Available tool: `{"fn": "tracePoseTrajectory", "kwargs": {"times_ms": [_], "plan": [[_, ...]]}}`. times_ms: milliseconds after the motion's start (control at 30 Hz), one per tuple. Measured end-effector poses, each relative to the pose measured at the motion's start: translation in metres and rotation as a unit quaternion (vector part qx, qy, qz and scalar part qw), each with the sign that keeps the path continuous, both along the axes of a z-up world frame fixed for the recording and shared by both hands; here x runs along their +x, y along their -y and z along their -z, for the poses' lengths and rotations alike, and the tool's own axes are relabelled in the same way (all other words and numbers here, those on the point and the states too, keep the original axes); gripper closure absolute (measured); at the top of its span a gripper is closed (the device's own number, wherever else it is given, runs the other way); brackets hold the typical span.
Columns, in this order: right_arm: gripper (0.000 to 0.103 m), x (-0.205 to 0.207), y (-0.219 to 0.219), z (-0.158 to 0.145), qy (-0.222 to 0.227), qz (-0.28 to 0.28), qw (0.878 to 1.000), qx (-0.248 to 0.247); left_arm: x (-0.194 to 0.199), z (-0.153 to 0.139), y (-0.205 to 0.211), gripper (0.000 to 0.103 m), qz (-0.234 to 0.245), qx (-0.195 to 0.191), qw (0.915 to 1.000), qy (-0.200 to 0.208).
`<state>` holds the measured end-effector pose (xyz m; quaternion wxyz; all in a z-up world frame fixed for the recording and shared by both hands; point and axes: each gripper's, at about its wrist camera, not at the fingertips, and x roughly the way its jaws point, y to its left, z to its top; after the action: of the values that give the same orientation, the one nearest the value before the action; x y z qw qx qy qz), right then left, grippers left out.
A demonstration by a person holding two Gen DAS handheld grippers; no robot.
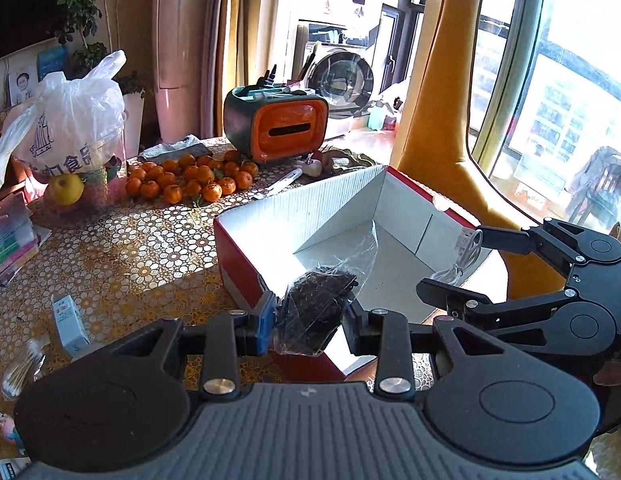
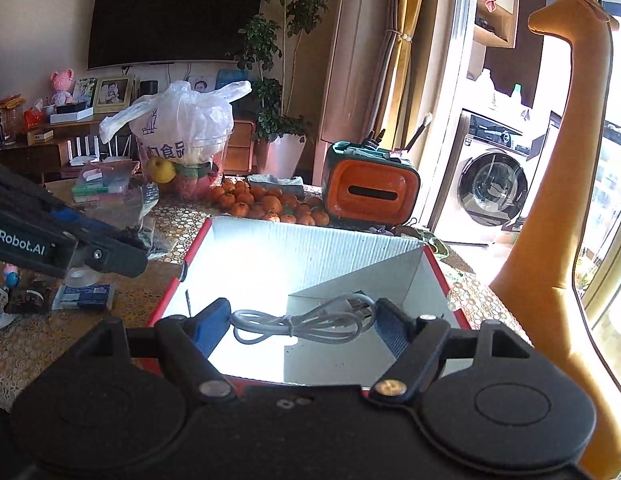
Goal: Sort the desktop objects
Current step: 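Carry the black bagged item with the left gripper into the red box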
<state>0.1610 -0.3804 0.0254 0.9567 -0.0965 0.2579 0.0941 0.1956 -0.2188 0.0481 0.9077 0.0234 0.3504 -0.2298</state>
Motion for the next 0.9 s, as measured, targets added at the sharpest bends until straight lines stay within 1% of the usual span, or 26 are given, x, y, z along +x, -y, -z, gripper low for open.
{"fn": "tracePoseTrajectory", "kwargs": {"times_ms": [133,267,467,633,767,900], "plan": [[0.025,0.012,0.011,0.001,-0.005,-0.004,1.0,-0.013,0.016,0.003,0.021,0.07,0.022,0.009,0.9997,-0.002],[0.025,0.028,0.02,0.004,-0.016,-0.008,1.0,-0.019,0.037,0.01,0.036,0.07,0.032,0.019,0.9992,-0.014],[0.025,0.05,0.029,0.022,-0.041,-0.009,0.999,-0.027,0.066,0.031,0.058,0.07,0.046,0.038,0.9974,-0.039],[0.025,0.064,0.033,0.034,-0.061,-0.01,0.998,-0.03,0.083,0.044,0.074,0.07,0.06,0.055,0.9956,-0.047],[0.025,0.075,0.038,0.043,-0.08,-0.005,0.996,-0.027,0.097,0.054,0.082,0.07,0.065,0.06,0.9941,-0.062],[0.025,0.086,0.039,0.049,-0.103,-0.013,0.994,-0.033,0.11,0.065,0.09,0.07,0.071,0.071,0.9916,-0.081]]}}
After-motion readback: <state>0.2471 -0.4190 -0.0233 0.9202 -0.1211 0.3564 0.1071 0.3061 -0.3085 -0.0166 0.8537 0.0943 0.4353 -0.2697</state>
